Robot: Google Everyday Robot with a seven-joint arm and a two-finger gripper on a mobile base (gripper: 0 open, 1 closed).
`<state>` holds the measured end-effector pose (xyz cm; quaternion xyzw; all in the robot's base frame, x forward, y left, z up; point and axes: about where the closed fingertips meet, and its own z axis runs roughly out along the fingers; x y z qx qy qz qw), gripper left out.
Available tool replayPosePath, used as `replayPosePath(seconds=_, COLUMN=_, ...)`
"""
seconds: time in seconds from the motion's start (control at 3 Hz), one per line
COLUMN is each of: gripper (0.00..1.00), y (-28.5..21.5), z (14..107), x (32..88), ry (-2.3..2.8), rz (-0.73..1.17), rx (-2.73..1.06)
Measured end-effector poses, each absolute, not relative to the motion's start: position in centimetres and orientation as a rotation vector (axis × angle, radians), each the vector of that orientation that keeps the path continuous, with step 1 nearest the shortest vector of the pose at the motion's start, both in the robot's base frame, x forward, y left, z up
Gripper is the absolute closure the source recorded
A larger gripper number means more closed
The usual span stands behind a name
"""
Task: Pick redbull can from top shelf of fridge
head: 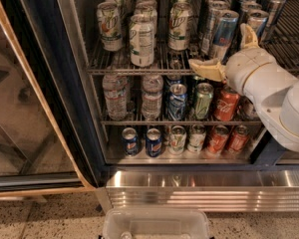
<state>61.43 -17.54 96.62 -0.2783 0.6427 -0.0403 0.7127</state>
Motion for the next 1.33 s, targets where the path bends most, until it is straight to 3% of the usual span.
replayPosePath(seconds=1.33, gripper=0.17, y=-16.1, z=95.5, x=63.0, ry=1.460, rz=-0.034, rx=-0.636)
